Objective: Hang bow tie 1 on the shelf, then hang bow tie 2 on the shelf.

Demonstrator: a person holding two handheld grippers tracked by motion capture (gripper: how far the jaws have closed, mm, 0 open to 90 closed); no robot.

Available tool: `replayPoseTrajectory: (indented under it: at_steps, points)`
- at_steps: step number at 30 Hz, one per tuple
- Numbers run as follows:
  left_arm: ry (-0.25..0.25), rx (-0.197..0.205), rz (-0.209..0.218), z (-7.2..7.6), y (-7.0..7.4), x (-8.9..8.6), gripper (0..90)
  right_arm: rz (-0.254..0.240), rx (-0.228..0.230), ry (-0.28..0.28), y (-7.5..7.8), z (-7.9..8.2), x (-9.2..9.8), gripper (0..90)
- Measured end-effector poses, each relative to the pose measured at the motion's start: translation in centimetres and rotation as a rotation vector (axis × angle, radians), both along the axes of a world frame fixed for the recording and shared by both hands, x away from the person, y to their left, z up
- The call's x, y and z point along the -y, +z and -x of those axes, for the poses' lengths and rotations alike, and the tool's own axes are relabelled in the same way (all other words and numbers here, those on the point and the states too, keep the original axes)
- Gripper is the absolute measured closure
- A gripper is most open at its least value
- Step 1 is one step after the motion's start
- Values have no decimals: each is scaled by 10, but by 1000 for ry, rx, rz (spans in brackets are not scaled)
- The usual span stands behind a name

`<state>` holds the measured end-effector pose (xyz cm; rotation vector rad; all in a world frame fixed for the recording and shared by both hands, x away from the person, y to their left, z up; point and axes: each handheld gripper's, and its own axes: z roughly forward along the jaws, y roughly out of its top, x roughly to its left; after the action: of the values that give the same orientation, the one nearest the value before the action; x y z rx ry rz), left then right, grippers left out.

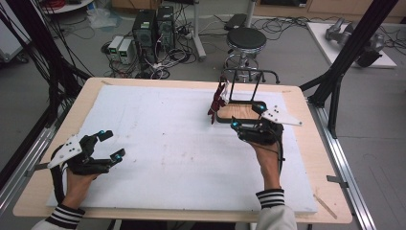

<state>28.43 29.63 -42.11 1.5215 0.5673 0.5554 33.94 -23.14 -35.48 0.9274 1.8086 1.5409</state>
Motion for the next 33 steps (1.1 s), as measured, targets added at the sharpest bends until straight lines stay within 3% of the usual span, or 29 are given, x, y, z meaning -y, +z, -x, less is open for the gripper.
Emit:
replayPoseTrajectory:
  at_steps: [5,17,25,33]
  points:
    - [3,-3,-4,0,-1,1,172,9,18,-11,-11,18,13,107]
    - [10,-11,-6,0,-6,3,172,-13,37,-29,-30,39,34,106]
    - [17,-11,-4,0,-8,1,172,-25,31,-42,-38,47,43,106]
    - [27,-7,7,-1,-8,-3,173,-33,22,-69,-39,44,46,106]
